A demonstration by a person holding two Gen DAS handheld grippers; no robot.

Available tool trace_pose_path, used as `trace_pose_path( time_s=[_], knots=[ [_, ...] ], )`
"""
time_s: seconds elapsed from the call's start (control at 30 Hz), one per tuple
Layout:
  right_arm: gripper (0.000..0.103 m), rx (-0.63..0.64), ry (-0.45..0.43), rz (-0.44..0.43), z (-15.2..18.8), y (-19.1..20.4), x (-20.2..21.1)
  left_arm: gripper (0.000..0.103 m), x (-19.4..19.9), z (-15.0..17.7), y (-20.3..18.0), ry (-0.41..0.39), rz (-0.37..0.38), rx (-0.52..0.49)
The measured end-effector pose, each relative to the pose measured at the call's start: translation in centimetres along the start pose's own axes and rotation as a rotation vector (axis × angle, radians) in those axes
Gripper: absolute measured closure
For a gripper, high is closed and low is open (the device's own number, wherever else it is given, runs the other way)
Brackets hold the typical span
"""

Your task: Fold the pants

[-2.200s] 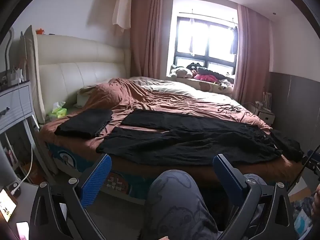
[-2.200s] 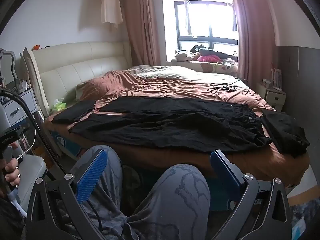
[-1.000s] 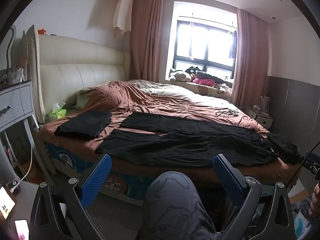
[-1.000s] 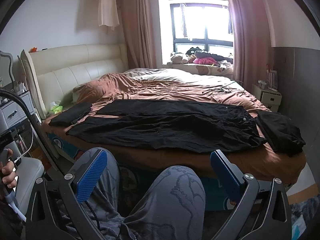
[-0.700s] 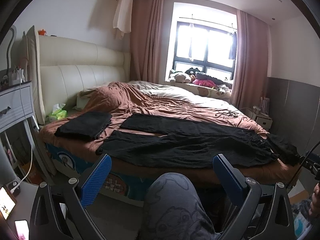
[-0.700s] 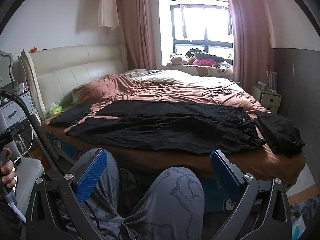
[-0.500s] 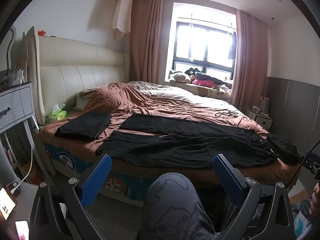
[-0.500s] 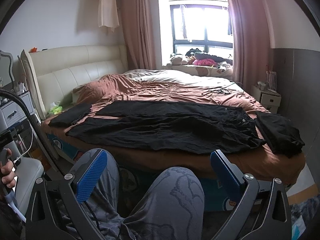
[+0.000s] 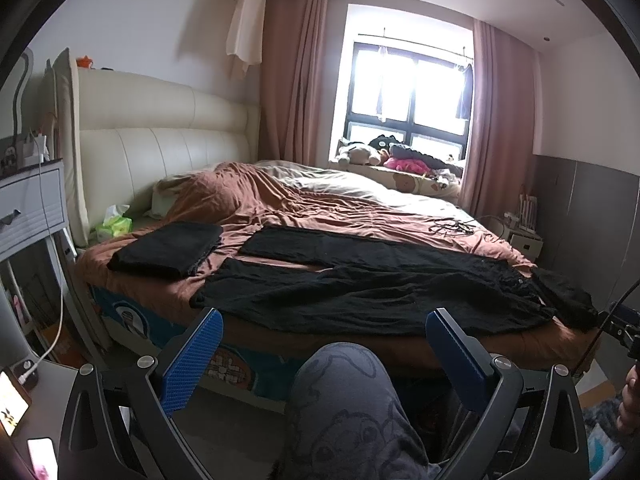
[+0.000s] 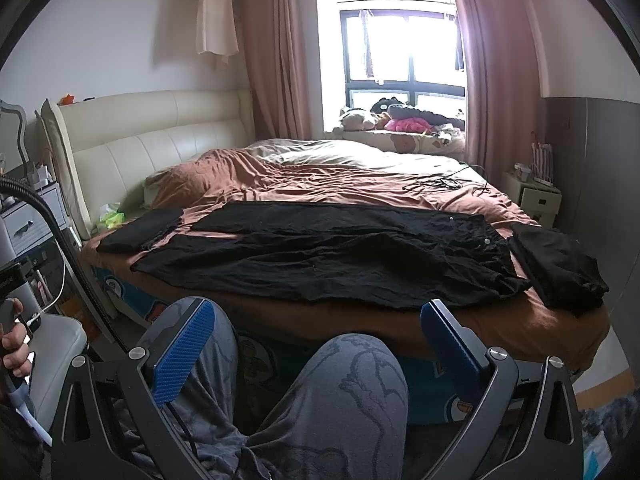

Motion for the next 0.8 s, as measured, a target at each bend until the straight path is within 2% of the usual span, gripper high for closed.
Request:
trace_pose_path(
  time_s=[0.8],
  knots=[
    [0.0,-0.012,-0.001,0.006,0.18,-0.21,-0.2,0.0,-0.45,-0.13,0.6,0.003,-0.006,0.006]
  ],
)
Point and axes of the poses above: each gripper's, at about its wrist camera, not at the fingertips, and x roughly against the way its jaws point, y to its left, z to its underside, the point moved 1 cm from there along -x, roughly the way its jaws point, and after that the axes turned 7 degrees about -y, right-handed, at the moved point
